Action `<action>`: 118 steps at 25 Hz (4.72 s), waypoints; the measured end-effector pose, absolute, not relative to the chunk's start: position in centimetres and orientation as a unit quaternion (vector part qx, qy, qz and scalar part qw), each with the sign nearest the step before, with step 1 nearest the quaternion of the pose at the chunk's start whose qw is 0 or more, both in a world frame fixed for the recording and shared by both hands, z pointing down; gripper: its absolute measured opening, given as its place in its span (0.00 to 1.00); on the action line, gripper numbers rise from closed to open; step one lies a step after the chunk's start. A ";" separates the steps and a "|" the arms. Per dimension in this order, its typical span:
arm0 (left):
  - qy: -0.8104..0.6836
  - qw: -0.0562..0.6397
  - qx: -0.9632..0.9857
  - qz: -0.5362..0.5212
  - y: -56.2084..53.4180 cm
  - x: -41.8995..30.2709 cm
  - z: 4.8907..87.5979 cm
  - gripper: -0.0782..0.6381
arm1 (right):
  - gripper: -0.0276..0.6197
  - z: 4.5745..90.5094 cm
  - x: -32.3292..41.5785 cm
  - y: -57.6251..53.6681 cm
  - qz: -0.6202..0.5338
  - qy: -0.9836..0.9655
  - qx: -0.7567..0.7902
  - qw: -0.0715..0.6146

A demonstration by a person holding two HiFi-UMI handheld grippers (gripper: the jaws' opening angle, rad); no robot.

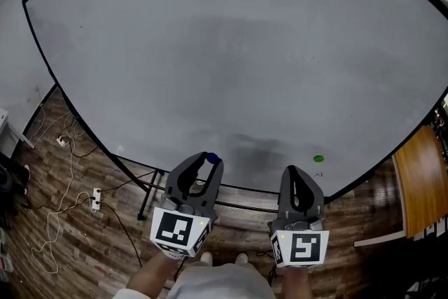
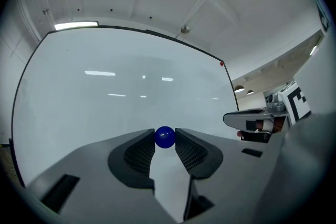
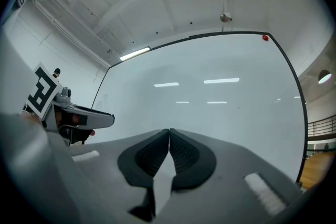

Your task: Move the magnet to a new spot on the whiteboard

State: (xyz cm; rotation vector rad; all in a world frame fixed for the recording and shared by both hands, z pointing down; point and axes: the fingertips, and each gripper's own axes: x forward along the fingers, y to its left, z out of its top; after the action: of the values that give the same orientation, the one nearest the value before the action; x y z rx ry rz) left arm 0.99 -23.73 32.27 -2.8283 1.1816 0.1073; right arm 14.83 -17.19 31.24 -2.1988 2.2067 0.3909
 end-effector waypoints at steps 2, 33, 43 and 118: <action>0.377 0.033 -0.925 0.035 -24.0 1.5 32.2 0.28 | 0.04 31.1 15.0 -17.4 0.122 0.701 -0.703 0.000; 0.302 0.032 -0.951 0.063 -22.9 15.5 30.3 0.28 | 0.04 30.7 24.1 -13.9 0.124 0.662 -0.739 0.003; 0.342 0.073 -0.934 0.070 -24.6 18.1 28.6 0.28 | 0.04 30.0 26.4 -14.7 0.126 0.666 -0.735 0.013; 0.448 0.045 -0.892 0.037 -22.6 2.2 32.3 0.12 | 0.04 31.5 19.0 -16.7 0.129 0.719 -0.683 0.032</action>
State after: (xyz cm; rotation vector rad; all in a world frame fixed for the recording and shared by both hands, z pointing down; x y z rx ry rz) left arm 2.18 -22.57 32.31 -2.7257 1.3683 0.1128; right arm 18.99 -16.67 31.53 -2.1027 2.2132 0.3959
